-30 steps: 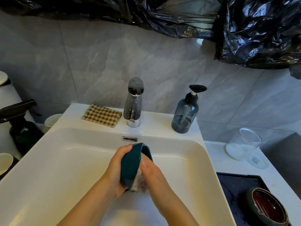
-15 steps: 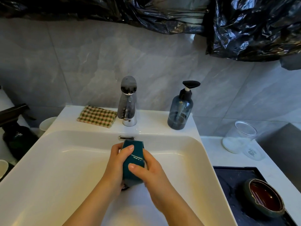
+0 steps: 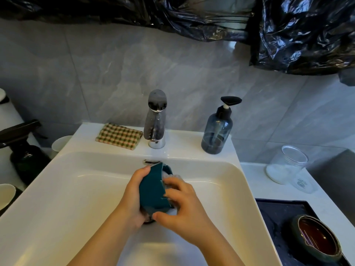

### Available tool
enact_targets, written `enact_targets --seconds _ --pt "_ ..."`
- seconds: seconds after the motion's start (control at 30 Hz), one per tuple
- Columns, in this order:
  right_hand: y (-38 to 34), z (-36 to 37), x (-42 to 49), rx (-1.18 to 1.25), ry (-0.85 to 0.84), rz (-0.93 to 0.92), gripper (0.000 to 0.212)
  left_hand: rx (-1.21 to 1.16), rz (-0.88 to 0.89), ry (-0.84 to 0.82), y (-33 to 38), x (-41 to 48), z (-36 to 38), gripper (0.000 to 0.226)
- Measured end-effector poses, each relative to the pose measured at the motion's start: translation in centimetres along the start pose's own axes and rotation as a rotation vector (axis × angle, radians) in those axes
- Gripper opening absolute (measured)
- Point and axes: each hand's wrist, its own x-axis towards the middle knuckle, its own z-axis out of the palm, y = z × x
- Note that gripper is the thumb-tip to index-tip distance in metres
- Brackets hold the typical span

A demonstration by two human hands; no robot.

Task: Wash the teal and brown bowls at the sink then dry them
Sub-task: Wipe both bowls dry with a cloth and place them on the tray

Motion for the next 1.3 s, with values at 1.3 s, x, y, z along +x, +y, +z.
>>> enact_targets --seconds 1.3 --pt "-0.3 -1.6 0.4 0.787 -0.116 0.340 0.050 0.348 0.297 -0.006 -1.1 0.3 -0.1 0.065"
